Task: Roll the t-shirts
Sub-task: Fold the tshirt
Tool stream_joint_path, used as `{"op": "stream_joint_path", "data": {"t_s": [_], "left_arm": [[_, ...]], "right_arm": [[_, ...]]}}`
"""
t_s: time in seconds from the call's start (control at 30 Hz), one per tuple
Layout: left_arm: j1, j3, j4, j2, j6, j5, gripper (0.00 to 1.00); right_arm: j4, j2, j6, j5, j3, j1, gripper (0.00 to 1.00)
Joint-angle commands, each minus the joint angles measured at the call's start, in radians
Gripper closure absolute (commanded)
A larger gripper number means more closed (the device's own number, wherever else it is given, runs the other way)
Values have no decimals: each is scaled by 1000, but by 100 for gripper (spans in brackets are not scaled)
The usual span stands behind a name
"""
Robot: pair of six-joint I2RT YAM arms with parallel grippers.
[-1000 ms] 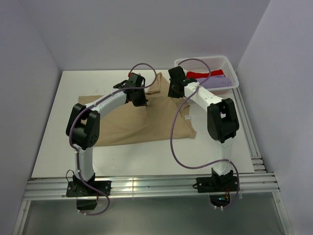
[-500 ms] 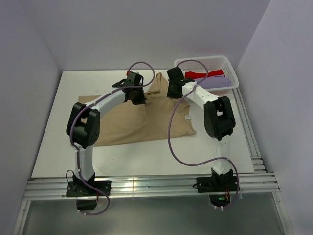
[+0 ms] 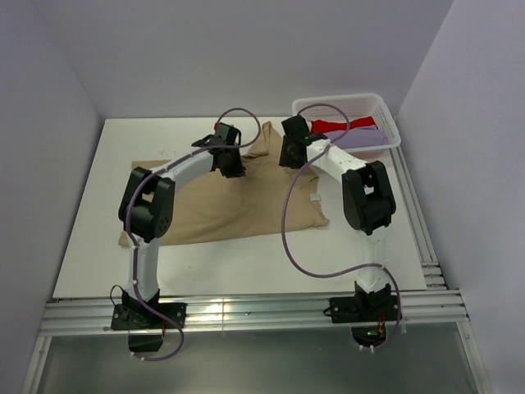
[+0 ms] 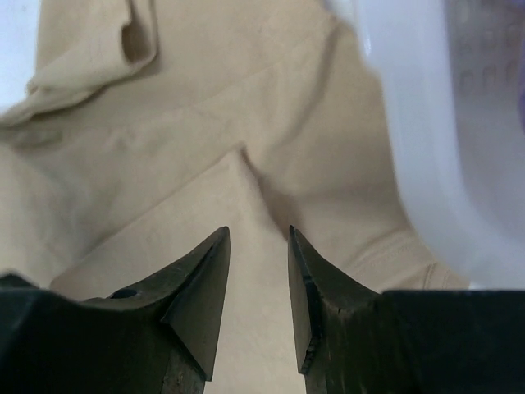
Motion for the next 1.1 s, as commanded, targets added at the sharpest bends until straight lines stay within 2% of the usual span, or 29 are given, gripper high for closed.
{"op": "stream_joint_path", "data": {"t_s": [0.0,0.17,0.23,0.27,0.33,0.37,0.47,0.6,0.67,0.8,1.07], "left_arm": [[31,40,-2,-41,30,-15,72],[125,-93,-3,-215,15,15,44],[197,-167,31,-274,-20,76,40],[227,-259,49,-338,-66,151,38],[320,-360,105,-413,-121,208,35],[355,-449,111,-488,-129,231,35],[479,-566,67,-628,-112,241,34],[660,-635,-24,-749,-62,210,37],[706,-664,-48,-792,-37,201,38],[823,-686,-88,-831,0,187,41],[935,-708,-141,-812,79,109,46]], "right_arm": [[72,-138,-23,-68,-70,-7,58],[178,-233,-106,-226,-180,21,58],[221,-244,-158,-309,-203,58,58],[235,-242,-183,-341,-201,72,58],[225,-225,-233,-406,-172,125,58],[222,-218,-252,-430,-151,144,57],[177,-182,-328,-492,-93,228,56],[136,-130,-405,-542,-45,340,56],[146,-97,-405,-569,-37,384,57],[136,-28,-399,-583,12,426,60],[224,49,-310,-552,30,484,63]]}}
